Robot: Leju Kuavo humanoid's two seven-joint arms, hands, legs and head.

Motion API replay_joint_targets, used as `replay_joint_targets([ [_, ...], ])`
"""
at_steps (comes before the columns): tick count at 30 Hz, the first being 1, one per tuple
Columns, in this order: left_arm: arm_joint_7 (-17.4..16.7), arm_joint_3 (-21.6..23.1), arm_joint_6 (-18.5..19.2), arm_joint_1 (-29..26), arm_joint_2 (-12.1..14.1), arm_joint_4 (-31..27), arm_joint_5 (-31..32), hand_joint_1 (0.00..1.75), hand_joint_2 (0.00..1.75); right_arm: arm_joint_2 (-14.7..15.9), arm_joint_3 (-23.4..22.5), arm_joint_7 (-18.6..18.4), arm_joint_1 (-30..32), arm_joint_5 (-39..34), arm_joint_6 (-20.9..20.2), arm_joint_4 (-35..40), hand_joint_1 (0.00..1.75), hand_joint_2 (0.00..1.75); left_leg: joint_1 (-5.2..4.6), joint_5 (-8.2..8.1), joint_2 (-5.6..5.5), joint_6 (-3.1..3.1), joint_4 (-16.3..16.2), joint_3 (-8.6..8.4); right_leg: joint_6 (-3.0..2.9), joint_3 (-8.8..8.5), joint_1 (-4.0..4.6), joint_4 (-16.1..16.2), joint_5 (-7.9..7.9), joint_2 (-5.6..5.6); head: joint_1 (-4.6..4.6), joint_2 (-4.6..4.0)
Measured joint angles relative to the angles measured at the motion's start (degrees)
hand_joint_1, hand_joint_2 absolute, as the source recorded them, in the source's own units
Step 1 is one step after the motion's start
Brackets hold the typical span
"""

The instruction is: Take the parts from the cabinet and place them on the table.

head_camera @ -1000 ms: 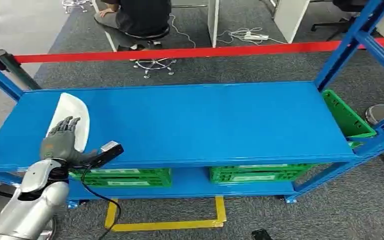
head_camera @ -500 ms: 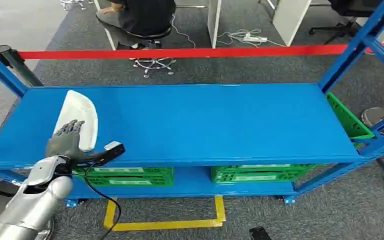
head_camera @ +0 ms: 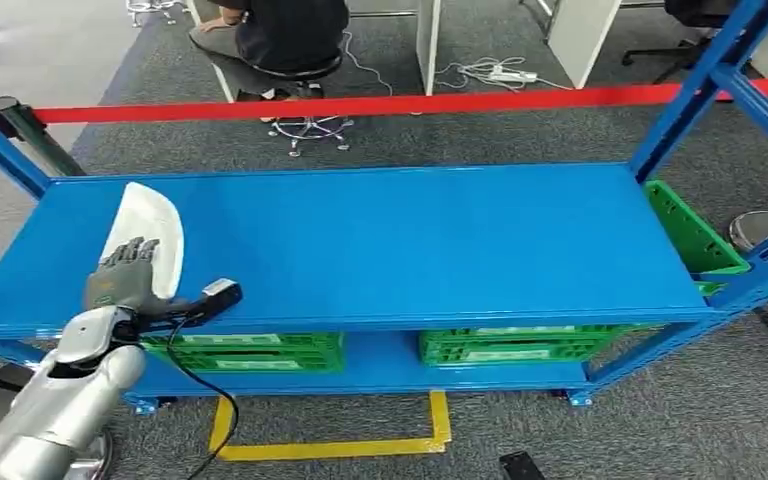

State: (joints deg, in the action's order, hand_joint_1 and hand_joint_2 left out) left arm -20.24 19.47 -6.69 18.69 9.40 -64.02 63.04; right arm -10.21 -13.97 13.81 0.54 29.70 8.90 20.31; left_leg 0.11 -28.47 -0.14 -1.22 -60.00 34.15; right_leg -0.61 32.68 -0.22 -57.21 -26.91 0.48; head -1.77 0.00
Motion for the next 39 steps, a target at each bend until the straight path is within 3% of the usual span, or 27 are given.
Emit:
replay_joint_targets([
  [2,-0.22,-0.33,0.28,-0.12,0.26,0.68,-0.02,1.75,1.75,0.00,0.02,0.35,0.02,0.00,-0.09,0.00,0.00,0.00,0.12,-4.49,0.00,-0.37,-8.78,3.98,-0.19,0.10,0.07,-0.01,-0.03,-0.03,0.02,0.00],
  [3,-0.26,-0.57,0.50,-0.35,0.28,1.05,-0.07,1.75,1.75,0.00,0.00,0.50,0.06,-0.02,-0.15,0.00,0.00,0.00,0.14,-6.01,0.00,-0.48,-13.39,6.22,-0.21,0.17,0.11,-0.03,-0.03,-0.04,0.00,0.00],
  [4,-0.26,-0.79,0.59,-0.54,0.28,1.33,-0.15,1.75,1.75,0.02,0.00,0.74,0.10,-0.02,-0.17,0.00,0.00,0.00,0.18,-6.10,0.00,-0.52,-15.17,7.08,-0.21,0.16,0.11,-0.04,-0.03,-0.04,0.02,0.00],
  [5,-0.24,-1.07,0.76,-0.58,0.28,1.57,-0.37,1.75,1.75,0.02,0.00,1.11,0.11,-0.02,-0.26,0.00,0.00,0.00,0.20,-4.67,0.00,-0.49,-14.24,6.70,-0.21,0.12,0.11,-0.05,-0.04,-0.04,0.02,0.00],
  [6,-0.22,-1.29,0.94,-0.54,0.28,1.77,-0.83,1.75,1.75,0.00,0.00,1.36,0.08,-0.02,-0.33,0.00,0.00,0.00,0.25,-2.34,0.01,-0.42,-11.32,5.31,-0.20,0.06,0.11,-0.11,-0.05,-0.02,0.02,0.00],
  [8,-0.04,-1.79,1.05,-0.43,0.33,2.10,-1.42,1.75,1.75,0.00,0.00,1.84,0.04,-0.04,-0.39,0.00,0.00,0.00,0.32,2.87,0.03,-0.08,-1.34,0.49,0.00,-0.18,0.09,-0.14,-0.18,0.04,0.05,0.00],
  [10,0.26,-2.10,1.11,-0.26,0.37,2.34,-2.36,1.75,1.75,0.00,0.00,2.14,-0.02,-0.04,-0.39,0.00,0.00,0.00,0.14,2.25,0.02,0.30,2.58,-1.24,0.43,0.26,0.58,-0.55,-0.40,0.13,-0.02,0.00],
  [14,0.70,-2.53,1.35,-0.05,0.39,2.42,-2.93,1.75,1.75,0.00,0.02,2.40,-0.08,-0.07,-0.35,0.00,0.00,0.00,0.10,2.51,-0.01,1.40,2.68,-1.02,1.49,0.31,0.38,-0.35,-0.33,-0.16,-0.06,0.00],
  [16,0.70,-2.58,1.62,0.44,0.39,2.42,-3.50,1.75,1.75,0.00,0.02,2.58,-0.11,-0.07,-0.26,0.00,0.00,0.00,0.28,2.60,0.07,2.19,2.85,-1.23,2.01,2.95,0.15,-5.58,-3.76,-0.17,-0.50,0.00],
  [17,0.70,-2.58,1.68,0.45,0.39,2.42,-3.78,1.75,1.75,0.00,0.02,2.67,-0.11,-0.07,-0.26,0.00,0.00,0.00,0.24,2.60,0.11,2.21,2.85,-1.20,2.08,4.58,0.06,-9.04,-5.37,-0.18,-0.48,0.00],
  [18,0.70,-2.58,1.73,0.51,0.41,2.43,-4.15,1.75,1.75,0.00,0.02,2.78,-0.02,-0.07,-0.24,-0.02,0.00,0.00,0.15,2.63,0.17,2.28,2.85,-1.17,2.27,7.52,0.05,-15.25,-7.84,-0.17,-0.41,0.00],
  [19,0.70,-2.58,1.77,0.55,0.48,2.45,-4.28,1.75,1.75,0.00,0.02,2.80,0.06,-0.07,-0.24,-0.02,0.00,0.00,0.11,2.63,0.17,2.28,2.84,-1.17,2.34,8.90,0.05,-18.04,-8.56,-0.18,-0.48,0.00],
  [20,0.70,-2.58,1.81,0.56,0.55,2.45,-4.35,1.75,1.75,0.00,0.02,2.82,0.13,-0.07,-0.24,-0.02,0.00,0.00,0.10,2.63,0.17,2.28,2.84,-1.20,2.37,9.25,0.05,-18.55,-8.22,-0.18,-0.39,0.00],
  [21,0.70,-2.58,1.92,0.56,0.66,2.45,-4.46,1.75,1.75,0.02,0.02,2.80,0.18,-0.07,-0.24,0.00,0.00,0.00,0.09,2.63,0.15,2.27,2.83,-1.23,2.29,8.07,0.04,-16.10,-6.16,-0.18,-0.46,0.00],
  [23,0.70,-2.64,2.08,0.58,0.79,2.45,-4.70,1.75,1.75,0.02,0.02,2.82,0.15,-0.07,-0.24,0.00,0.00,0.00,0.11,2.59,0.12,2.14,2.81,-1.42,2.06,2.75,-0.01,-6.07,-1.30,-0.20,-0.44,0.00],
  [24,0.70,-2.69,2.27,0.59,0.85,2.45,-5.12,1.75,1.75,0.02,0.02,2.82,0.06,-0.07,-0.24,0.02,0.00,0.00,0.06,2.57,0.11,1.89,2.75,-1.45,1.98,0.49,-0.11,-1.54,-0.84,-0.22,-0.46,0.00],
  [25,0.72,-2.84,2.32,0.61,1.03,2.45,-5.64,1.75,1.75,0.00,0.02,2.84,-0.08,-0.07,-0.24,0.02,0.00,0.00,-0.47,2.38,0.05,1.48,2.37,-1.10,1.75,-0.55,-0.04,-0.60,-1.18,-0.07,-0.44,0.00],
  [28,1.03,-3.17,1.83,0.42,1.14,2.45,-7.35,1.75,1.75,0.02,0.00,2.88,0.28,-0.07,-0.24,0.04,0.00,0.00,-0.24,2.84,0.02,0.76,2.56,-1.09,1.08,-0.15,0.22,-0.91,-0.98,-0.05,-0.35,0.00],
  [30,1.25,-3.50,1.57,0.32,1.16,2.45,-7.67,1.75,1.75,0.00,-0.02,2.88,0.33,-0.07,-0.26,0.04,0.00,0.00,-0.13,1.73,-0.04,0.24,1.81,-0.80,0.36,-0.33,-0.16,-0.43,-0.53,-0.27,-0.26,0.00],
  [32,1.61,-3.50,1.55,0.23,1.14,2.45,-8.04,1.75,1.75,0.00,-0.02,2.89,0.23,-0.07,-0.26,0.04,0.00,0.00,0.04,-2.86,0.01,-0.25,-5.47,2.39,-0.12,-0.19,-0.11,-0.43,-0.47,-0.31,0.02,0.00],
  [34,3.22,-3.58,1.33,-0.33,1.09,2.45,-10.81,1.75,1.75,0.02,-0.04,2.93,0.43,-0.07,-0.26,0.04,0.00,0.00,0.10,-6.03,0.00,-0.43,-13.88,6.23,-0.21,-0.10,0.02,-0.44,-0.49,-0.30,0.02,0.00],
  [35,5.21,-3.89,1.16,-0.59,0.92,2.23,-14.16,1.75,1.75,0.07,-0.09,3.10,0.60,-0.07,-0.26,0.04,0.00,0.00,0.11,-5.86,0.00,-0.38,-15.06,6.80,-0.23,-0.15,0.05,-0.44,-0.50,-0.30,0.05,0.00],
  [36,7.27,-4.29,1.11,-0.64,0.63,1.81,-17.75,1.75,1.75,0.09,-0.13,3.41,0.79,-0.09,-0.24,0.02,0.00,0.00,0.10,-4.43,0.00,-0.28,-14.00,6.31,-0.25,-0.25,0.08,-0.44,-0.53,-0.32,0.00,0.00],
  [37,10.23,-4.68,1.01,-0.73,0.41,1.07,-23.70,1.75,1.75,0.13,-0.18,3.94,0.82,-0.13,-0.17,-0.06,0.00,0.00,0.10,-1.99,0.00,-0.10,-10.66,4.70,-0.24,-0.37,0.09,-0.44,-0.55,-0.34,0.05,0.00],
  [39,14.65,-4.85,-0.59,-1.42,0.20,-1.23,-31.95,1.75,1.75,0.18,-0.24,5.16,0.63,-0.31,0.35,-0.59,0.00,0.00,0.09,2.87,0.00,0.59,-0.43,-0.39,-0.12,-0.57,0.10,-0.44,-0.62,-0.34,0.05,0.00],
])
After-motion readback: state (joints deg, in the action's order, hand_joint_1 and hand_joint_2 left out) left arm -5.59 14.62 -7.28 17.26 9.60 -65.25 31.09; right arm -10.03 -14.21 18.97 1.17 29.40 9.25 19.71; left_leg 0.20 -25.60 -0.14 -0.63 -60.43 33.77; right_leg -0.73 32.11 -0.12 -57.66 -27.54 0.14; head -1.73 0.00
